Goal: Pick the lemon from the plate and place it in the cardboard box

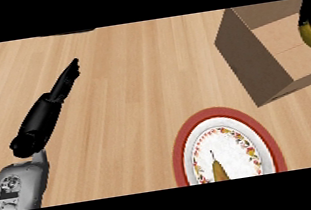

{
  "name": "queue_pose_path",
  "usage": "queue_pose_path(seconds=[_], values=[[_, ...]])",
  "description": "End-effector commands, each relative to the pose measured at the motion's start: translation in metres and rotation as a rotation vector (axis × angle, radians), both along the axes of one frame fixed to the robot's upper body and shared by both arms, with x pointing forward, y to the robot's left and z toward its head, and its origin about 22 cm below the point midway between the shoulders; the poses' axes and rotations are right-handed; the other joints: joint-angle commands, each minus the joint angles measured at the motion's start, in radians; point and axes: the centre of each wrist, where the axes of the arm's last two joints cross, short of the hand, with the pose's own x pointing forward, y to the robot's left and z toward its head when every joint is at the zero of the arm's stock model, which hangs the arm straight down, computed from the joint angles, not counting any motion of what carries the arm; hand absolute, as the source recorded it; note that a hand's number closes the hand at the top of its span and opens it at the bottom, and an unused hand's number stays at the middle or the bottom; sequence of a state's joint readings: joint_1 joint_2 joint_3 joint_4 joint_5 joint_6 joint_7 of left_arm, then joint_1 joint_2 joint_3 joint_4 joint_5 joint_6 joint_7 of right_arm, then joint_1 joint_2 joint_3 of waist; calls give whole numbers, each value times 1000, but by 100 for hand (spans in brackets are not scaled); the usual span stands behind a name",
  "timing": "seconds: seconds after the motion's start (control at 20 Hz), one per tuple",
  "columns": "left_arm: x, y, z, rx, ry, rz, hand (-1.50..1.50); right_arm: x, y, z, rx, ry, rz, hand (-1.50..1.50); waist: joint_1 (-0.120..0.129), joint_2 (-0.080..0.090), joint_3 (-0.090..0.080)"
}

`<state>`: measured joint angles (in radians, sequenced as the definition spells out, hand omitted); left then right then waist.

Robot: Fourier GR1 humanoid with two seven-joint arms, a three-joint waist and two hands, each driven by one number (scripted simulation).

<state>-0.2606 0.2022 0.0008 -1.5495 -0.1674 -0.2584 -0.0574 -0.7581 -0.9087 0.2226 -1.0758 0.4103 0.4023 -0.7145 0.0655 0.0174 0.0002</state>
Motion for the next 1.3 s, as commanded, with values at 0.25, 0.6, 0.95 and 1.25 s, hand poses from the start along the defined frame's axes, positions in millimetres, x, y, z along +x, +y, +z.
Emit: queue_pose_path(seconds=[0.25, 0.6, 0.95, 1.25], values=[[7, 1, -5, -7, 9, -3, 0, 27, -26, -20, -258, 159, 0, 150, 15, 14, 1], [1, -3, -1, -7, -7, -2, 0, 36, -11, -48, -155, 234, 242, -150, 10, 7, 2], [1, 5, -3, -5, -11, 4, 0, 44, -3, -82, 515, 389, 202, -150, 11, 14, 4], [2, -3, -2, -12, -14, -20, 0, 50, -14, -86, 765, 579, 58, -150, 18, 14, 2]])
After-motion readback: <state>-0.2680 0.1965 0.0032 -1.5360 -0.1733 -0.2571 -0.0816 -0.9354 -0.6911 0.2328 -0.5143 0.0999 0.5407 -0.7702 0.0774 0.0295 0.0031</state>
